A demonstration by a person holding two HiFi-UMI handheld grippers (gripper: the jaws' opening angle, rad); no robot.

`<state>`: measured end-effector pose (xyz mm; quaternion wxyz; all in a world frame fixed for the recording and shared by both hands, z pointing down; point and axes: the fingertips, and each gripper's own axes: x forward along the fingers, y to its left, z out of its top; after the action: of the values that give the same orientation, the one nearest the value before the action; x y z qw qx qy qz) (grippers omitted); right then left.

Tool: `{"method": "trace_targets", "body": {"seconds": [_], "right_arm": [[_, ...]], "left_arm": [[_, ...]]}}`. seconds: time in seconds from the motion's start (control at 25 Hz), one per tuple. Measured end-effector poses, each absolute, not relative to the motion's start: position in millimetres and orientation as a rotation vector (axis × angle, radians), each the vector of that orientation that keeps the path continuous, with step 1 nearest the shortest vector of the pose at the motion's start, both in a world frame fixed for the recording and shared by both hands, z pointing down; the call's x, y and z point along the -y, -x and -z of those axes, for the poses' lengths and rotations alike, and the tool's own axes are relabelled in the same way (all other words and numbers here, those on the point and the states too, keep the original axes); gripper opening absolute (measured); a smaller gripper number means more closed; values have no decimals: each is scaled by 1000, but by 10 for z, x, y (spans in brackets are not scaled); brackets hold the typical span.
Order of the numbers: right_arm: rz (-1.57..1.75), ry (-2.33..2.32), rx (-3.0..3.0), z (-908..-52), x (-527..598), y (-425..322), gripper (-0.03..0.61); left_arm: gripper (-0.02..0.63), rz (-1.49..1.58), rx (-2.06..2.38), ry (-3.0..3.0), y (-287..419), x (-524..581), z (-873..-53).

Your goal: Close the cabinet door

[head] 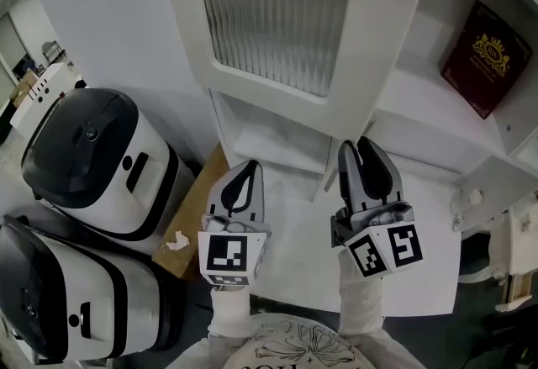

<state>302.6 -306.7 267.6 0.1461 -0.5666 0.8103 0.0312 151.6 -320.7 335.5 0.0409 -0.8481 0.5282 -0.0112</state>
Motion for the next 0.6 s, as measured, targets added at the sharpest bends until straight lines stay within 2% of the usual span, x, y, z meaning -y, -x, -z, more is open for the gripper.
{"method": "trace_targets", "body": {"seconds": [0.6], "right_arm": [[-70, 1707, -2313, -2683, 3284, -3162, 103]], "left_arm": [[5, 65, -1635, 2585, -1620, 3268, -3395]]}}
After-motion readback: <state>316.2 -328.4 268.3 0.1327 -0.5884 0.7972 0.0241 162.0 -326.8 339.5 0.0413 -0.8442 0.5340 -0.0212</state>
